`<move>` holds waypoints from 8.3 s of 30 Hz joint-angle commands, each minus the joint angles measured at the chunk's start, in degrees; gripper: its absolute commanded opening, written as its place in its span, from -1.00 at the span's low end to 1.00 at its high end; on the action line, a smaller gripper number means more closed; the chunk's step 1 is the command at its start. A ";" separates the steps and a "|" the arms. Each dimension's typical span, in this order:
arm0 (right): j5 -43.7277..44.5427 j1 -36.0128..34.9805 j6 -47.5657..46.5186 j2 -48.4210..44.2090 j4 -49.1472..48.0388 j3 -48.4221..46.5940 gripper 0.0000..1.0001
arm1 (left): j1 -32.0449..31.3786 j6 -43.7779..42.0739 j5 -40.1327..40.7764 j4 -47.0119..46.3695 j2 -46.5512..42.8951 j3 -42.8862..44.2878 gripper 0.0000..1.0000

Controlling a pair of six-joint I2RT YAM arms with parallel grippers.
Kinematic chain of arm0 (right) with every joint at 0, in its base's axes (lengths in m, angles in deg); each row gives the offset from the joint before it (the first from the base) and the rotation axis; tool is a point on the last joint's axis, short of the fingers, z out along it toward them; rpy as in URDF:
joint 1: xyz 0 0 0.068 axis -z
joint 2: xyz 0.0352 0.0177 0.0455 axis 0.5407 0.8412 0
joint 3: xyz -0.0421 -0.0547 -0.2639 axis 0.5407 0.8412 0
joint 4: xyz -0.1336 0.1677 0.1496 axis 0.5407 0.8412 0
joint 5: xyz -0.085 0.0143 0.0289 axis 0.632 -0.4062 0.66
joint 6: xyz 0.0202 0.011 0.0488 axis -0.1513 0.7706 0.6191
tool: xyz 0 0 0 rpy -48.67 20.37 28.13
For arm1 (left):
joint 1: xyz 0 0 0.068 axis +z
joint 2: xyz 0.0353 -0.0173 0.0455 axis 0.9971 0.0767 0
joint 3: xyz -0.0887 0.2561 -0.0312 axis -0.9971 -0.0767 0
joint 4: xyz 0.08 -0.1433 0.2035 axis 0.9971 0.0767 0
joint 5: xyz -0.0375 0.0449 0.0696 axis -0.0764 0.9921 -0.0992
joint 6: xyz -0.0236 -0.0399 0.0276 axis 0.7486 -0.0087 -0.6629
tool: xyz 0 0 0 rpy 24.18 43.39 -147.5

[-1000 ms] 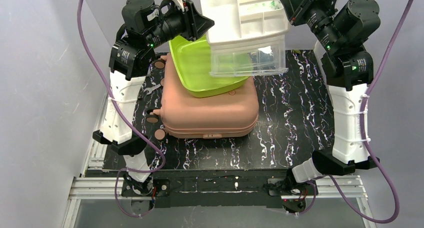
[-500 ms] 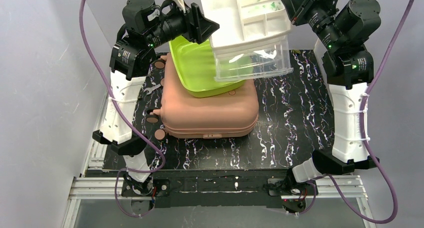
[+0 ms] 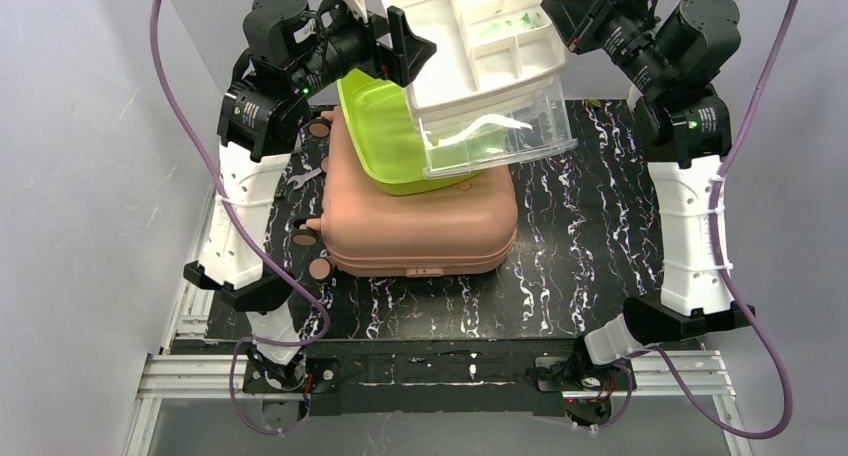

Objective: Open, take out, and arrange the luggage
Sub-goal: Pass from the left arm to the right, then place the storage box at the center of the board, then close the drawer in the storage box.

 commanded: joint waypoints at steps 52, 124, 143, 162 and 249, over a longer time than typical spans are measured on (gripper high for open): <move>10.02 8.52 0.41 -1.40 0.47 -16.37 -0.97 | 4.90 -8.33 20.74 -1.88 -12.83 -16.60 0.97; 34.79 23.97 -10.01 -4.98 -19.02 26.46 -0.97 | 16.77 -9.99 25.98 -16.64 -21.70 -57.37 0.97; 34.87 30.45 11.49 -8.49 -20.59 44.09 -0.97 | 16.87 -9.54 25.45 -17.72 -23.95 -60.65 0.97; 41.52 30.50 11.58 -19.00 -18.62 61.95 -0.09 | 16.99 -8.93 23.36 -18.00 -26.62 -64.16 0.97; 53.40 -6.37 -37.31 -6.04 -14.59 64.95 -0.67 | 17.11 -15.22 25.96 -3.01 -37.14 -68.04 0.97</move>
